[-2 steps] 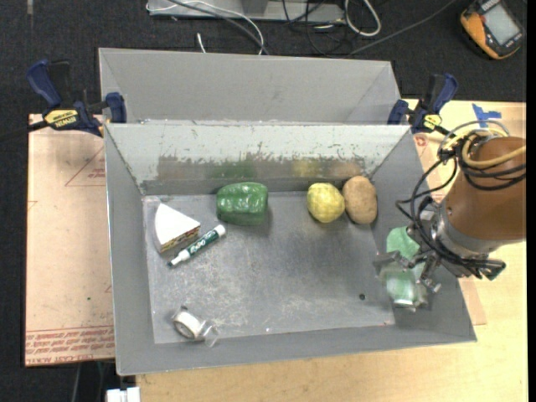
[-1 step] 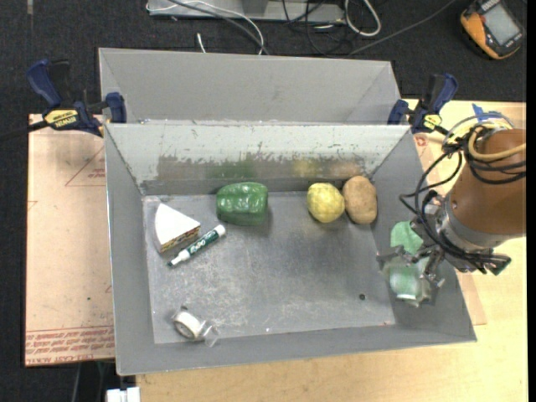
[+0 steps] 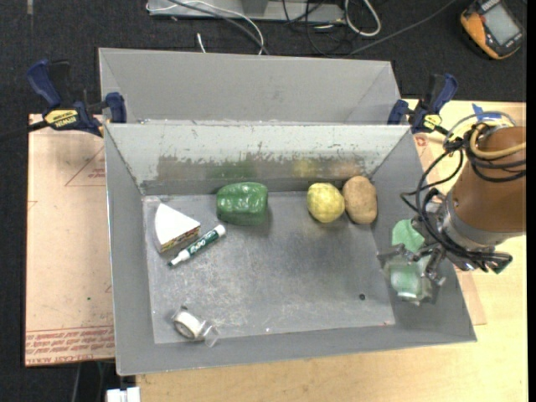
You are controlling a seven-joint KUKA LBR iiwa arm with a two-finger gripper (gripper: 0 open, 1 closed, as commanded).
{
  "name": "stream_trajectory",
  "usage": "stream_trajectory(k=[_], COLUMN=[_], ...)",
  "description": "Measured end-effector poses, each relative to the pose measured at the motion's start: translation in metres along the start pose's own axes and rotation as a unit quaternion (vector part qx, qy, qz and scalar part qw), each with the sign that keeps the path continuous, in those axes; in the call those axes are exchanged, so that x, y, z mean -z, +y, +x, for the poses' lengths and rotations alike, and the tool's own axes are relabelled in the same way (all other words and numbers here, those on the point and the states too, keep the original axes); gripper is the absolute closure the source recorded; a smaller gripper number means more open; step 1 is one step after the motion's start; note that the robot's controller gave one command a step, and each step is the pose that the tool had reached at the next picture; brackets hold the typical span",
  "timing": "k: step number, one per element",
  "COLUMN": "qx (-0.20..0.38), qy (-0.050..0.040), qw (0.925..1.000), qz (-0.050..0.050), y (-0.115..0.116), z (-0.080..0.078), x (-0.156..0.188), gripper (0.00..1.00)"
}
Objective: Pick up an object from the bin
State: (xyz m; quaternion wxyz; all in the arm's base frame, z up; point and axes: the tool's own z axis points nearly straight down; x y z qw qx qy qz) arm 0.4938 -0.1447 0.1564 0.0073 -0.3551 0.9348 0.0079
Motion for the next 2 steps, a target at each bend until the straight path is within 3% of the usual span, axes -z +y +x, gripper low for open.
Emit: stream_trajectory(k=[2], qx=[-0.001], qy=[-0.0004], qw=[1.0000], qz=[-0.001], y=[0.0005], z=[-0.0011], x=[0.0137], gripper=[1.00])
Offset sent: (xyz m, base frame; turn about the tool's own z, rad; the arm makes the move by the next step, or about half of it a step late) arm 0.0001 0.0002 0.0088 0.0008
